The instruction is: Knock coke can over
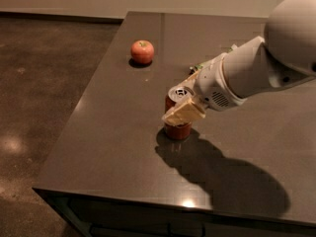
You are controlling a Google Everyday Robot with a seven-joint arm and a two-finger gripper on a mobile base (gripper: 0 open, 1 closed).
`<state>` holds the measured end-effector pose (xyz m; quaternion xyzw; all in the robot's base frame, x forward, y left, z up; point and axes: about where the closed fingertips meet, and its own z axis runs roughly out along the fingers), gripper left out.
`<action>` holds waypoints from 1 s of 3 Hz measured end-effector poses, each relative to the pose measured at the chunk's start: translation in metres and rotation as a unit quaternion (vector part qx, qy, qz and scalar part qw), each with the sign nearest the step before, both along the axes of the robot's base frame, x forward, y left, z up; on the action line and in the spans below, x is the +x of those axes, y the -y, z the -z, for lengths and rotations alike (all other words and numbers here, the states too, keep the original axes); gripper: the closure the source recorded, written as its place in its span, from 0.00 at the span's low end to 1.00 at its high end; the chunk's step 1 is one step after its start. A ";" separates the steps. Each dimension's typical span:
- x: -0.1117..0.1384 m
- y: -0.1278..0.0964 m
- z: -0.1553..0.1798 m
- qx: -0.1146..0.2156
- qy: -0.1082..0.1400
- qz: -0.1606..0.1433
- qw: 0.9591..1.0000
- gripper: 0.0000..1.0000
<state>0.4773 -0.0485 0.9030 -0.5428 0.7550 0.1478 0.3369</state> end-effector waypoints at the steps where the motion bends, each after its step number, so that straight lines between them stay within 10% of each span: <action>1: 0.002 -0.001 0.001 0.003 0.002 0.000 1.000 0.62; 3: 0.004 -0.016 -0.040 -0.078 -0.002 -0.058 0.995 1.00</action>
Offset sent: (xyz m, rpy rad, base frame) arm 0.0014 0.0130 0.0555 -0.1581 0.0186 0.1459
